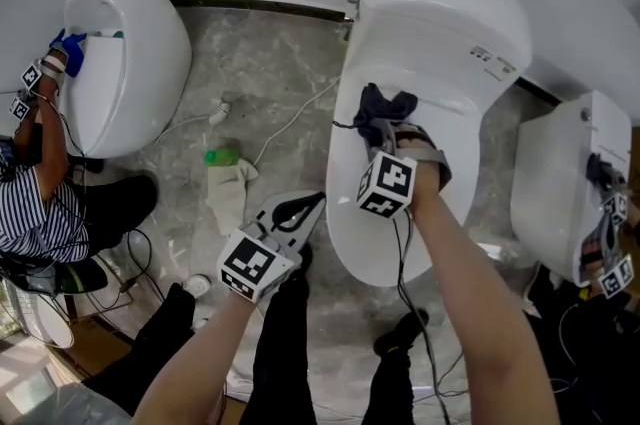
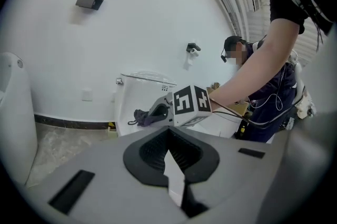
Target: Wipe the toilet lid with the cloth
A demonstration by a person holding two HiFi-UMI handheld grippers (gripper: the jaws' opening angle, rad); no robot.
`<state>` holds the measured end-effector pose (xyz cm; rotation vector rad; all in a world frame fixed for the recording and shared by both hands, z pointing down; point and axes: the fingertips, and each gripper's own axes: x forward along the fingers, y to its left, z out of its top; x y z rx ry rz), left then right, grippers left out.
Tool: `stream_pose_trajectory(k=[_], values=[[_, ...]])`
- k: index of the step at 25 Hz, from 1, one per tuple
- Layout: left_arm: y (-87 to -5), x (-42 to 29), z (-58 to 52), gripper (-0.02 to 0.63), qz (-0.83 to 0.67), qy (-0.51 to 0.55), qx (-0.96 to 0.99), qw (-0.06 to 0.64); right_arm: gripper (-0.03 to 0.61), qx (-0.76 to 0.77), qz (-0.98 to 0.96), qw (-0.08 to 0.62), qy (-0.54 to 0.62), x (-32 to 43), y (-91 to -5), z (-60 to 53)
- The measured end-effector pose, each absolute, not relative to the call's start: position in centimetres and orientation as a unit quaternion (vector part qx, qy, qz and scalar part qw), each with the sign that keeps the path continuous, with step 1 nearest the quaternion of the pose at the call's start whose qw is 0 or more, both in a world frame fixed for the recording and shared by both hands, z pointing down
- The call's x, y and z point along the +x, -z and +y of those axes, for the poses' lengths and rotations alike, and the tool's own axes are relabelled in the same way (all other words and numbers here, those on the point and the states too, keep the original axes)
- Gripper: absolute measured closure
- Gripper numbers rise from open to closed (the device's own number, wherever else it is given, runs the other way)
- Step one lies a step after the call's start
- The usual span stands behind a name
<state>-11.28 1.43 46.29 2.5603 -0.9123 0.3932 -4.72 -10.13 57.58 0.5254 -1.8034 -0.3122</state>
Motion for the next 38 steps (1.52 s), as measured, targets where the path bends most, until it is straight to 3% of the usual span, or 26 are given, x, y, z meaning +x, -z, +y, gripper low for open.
stream_pose_trajectory(k=[38], values=[[-45.5,-8.4,2.8,0.601,-0.307,-0.142,0.922,0.189,0.517,0.185,-0.812,0.548,0.078,-8.6,-59.3,11.2]])
